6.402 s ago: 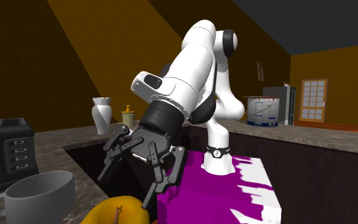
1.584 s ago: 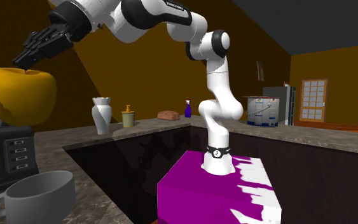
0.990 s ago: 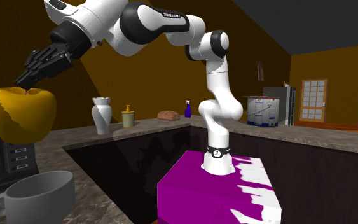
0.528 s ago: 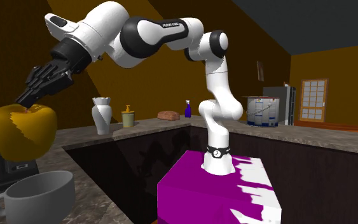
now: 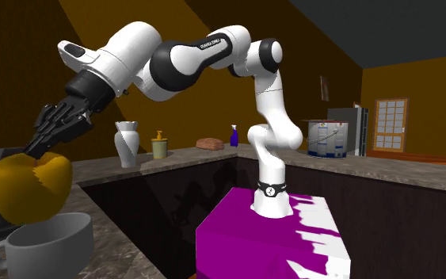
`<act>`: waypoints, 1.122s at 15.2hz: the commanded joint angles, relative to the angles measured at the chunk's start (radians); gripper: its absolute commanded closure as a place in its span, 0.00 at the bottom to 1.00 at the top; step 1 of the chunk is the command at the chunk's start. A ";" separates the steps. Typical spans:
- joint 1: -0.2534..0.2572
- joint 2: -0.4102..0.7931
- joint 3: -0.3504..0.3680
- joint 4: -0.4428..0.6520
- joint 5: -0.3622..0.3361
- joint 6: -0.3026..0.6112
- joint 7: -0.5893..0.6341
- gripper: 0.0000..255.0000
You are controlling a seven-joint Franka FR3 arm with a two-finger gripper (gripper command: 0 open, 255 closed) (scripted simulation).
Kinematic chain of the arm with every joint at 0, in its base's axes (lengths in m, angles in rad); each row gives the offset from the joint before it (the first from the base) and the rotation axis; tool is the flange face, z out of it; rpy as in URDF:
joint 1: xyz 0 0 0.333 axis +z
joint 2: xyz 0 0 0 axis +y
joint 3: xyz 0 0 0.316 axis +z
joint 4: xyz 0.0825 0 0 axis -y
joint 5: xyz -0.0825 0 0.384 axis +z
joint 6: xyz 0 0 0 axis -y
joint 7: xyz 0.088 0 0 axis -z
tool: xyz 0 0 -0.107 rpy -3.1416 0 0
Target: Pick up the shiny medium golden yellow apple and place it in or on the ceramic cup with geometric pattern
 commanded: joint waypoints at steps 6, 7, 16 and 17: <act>-0.001 0.014 0.004 -0.021 0.009 0.036 -0.010 1.00; -0.001 0.014 0.004 -0.021 0.009 0.036 -0.010 1.00; -0.002 0.014 0.004 -0.021 0.009 0.036 -0.010 0.00; -0.005 -0.021 0.005 -0.042 0.013 0.021 -0.012 0.00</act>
